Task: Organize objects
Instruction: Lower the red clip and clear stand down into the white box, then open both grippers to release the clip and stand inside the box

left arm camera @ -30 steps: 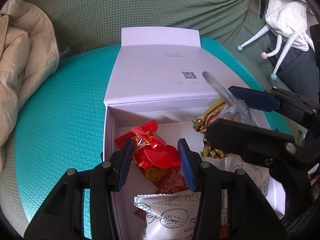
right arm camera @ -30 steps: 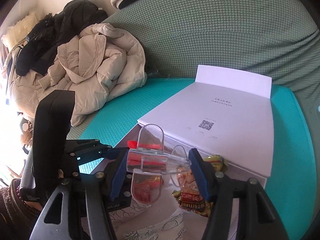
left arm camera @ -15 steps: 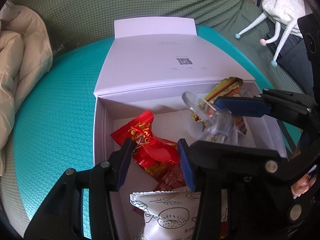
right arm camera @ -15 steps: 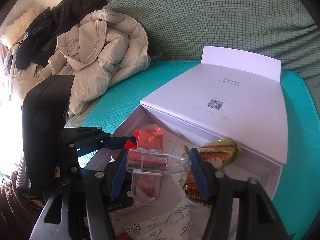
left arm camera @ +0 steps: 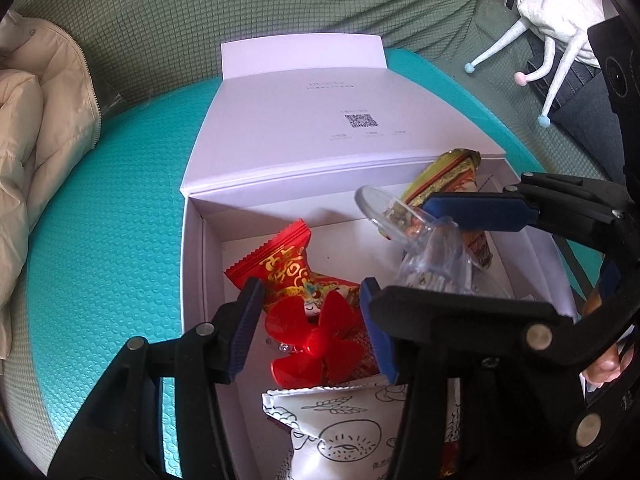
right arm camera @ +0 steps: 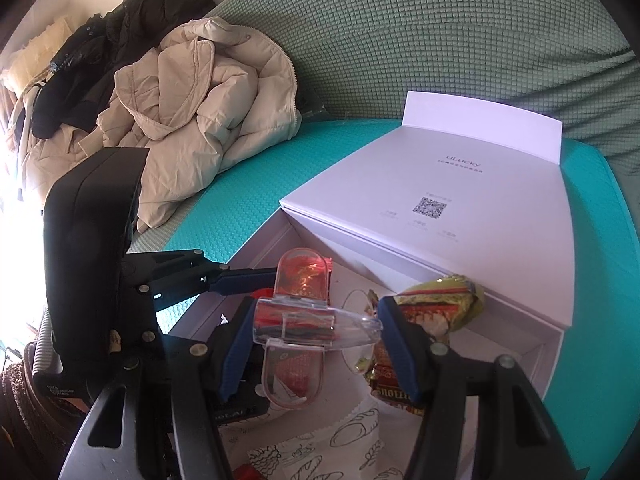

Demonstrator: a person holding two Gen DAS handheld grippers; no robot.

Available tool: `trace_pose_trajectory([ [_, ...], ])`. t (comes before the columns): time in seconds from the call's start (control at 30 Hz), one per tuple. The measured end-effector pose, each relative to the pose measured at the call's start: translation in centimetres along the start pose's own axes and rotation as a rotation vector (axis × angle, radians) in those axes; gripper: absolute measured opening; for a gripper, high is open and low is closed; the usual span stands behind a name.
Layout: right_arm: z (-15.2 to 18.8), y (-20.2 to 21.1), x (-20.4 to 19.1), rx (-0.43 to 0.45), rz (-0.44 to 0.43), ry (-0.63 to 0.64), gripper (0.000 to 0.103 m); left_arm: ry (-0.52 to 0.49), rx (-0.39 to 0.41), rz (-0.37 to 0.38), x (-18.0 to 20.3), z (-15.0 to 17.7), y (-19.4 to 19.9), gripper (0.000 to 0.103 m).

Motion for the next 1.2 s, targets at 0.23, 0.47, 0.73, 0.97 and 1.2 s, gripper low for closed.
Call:
trace_pose_trajectory([
  [0.23, 0.1, 0.2, 0.0, 0.011, -0.001, -0.007, 0.073, 0.003, 0.010, -0.008, -0.2, -0.1, 0.2, 0.056],
  [0.47, 0.6, 0.9, 0.5, 0.031, 0.024, -0.014, 0.073, 0.010, 0.025, -0.023, -0.3, -0.1, 0.5, 0.066],
  [0.73, 0.5, 2.1, -0.1, 0.080, 0.070, -0.011, 0.073, 0.001, 0.040, -0.045, 0.3, -0.2, 0.8, 0.069],
  [0.97, -0.2, 4.5, -0.4, 0.180, 0.251, 0.002, 0.073, 0.037, 0.059, -0.099, 0.1, -0.5, 1.9, 0.078],
  [1.2, -0.3, 5.7, -0.7, 0.219, 0.363, 0.013, 0.074, 0.059, 0.089, -0.127, -0.3, -0.6, 3.4, 0.086],
])
Point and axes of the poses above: each gripper's, at about its wrist camera, not at the fingertips, and y roughly against the way its jaws point, x to its right, z to its underside, the point moved 3 cm from there along -y, roughly the way its jaws point, and after that the axes turned 12 degrees about -y, right-handed, at the moved point
